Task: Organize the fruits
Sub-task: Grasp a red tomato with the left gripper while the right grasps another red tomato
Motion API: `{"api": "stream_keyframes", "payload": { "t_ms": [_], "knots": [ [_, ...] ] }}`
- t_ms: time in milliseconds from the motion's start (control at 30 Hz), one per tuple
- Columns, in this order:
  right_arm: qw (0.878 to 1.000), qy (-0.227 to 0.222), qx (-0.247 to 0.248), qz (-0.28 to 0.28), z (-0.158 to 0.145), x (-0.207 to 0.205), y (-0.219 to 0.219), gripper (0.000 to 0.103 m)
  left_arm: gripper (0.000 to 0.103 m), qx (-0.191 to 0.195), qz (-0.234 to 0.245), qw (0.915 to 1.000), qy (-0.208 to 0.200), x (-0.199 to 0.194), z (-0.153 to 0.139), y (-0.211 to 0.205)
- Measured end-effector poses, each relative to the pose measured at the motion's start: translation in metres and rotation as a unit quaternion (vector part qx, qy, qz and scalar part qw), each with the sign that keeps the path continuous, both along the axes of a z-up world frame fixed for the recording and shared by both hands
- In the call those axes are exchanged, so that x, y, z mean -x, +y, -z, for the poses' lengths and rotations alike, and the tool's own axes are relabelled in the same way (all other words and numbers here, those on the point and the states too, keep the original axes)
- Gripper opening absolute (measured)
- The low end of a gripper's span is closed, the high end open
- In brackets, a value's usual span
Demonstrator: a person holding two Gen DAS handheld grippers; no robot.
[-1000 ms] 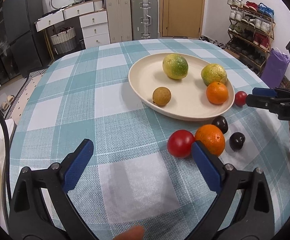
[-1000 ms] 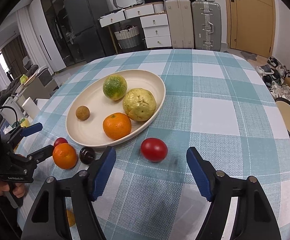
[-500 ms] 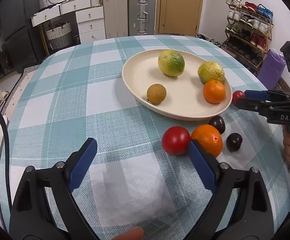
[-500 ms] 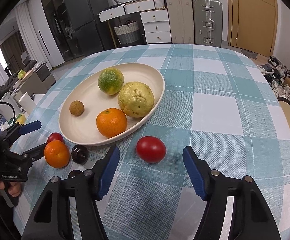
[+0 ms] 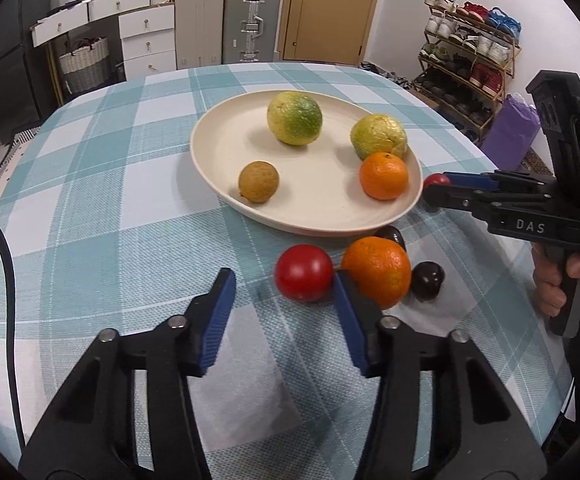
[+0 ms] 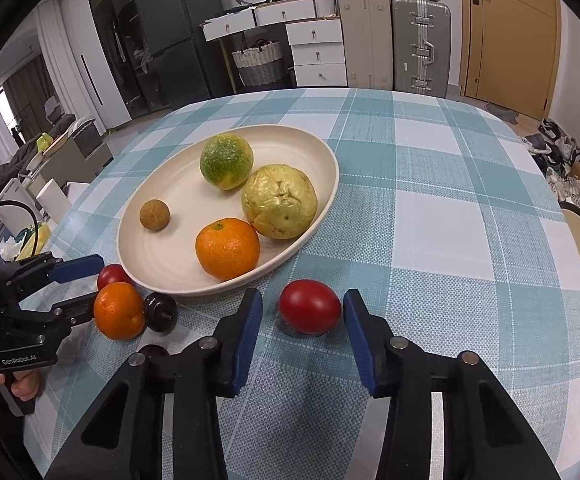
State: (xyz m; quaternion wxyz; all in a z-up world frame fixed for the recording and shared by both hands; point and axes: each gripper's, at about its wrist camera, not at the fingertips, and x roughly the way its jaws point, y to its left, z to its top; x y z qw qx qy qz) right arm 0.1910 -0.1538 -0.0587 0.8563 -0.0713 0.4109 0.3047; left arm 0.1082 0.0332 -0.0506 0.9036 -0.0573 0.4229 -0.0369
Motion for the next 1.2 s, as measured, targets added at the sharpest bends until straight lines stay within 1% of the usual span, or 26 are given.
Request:
{"api": "stream_keyframes", "payload": {
  "t_ms": [33,67,100,267,367,533,700,1067,1200],
  "knots": [
    [1.0,0.0,0.0,0.0,0.0,0.0,0.0,0.042,0.038,0.001,0.003,1.0,0.001,0.0,0.0,-0.002],
    [1.0,0.001,0.0,0.0,0.0,0.0,0.0,0.041,0.03,0.002,0.006,1.0,0.001,0.0,0.0,-0.003],
    [1.0,0.0,0.001,0.0,0.0,0.0,0.0,0.041,0.027,0.004,0.008,1.0,0.001,0.0,0.0,-0.004],
    [1.0,-0.001,0.0,0.001,0.0,0.0,-0.001,0.037,0.026,0.002,0.015,0.9999,-0.006,0.002,-0.001,-0.007],
    [1.0,-0.003,0.002,0.001,0.0,0.0,-0.001,0.033,0.026,0.0,0.016,0.9998,-0.013,0.004,-0.004,-0.007],
    [1.0,-0.006,0.004,-0.001,0.0,0.001,-0.002,0.032,0.026,0.0,0.01,0.9998,-0.018,0.005,-0.007,-0.004],
    [1.0,-0.011,-0.005,0.001,-0.003,0.003,-0.005,0.032,0.026,0.0,0.002,0.9995,-0.032,0.009,-0.014,0.0],
    [0.999,-0.031,-0.019,-0.007,-0.02,0.013,-0.004,0.032,0.026,0.001,-0.017,0.9972,-0.073,0.015,-0.038,0.007],
    [0.999,-0.037,-0.024,-0.013,-0.027,0.018,-0.001,0.032,0.026,-0.001,-0.02,0.9967,-0.079,0.012,-0.044,0.007]
  ]
}}
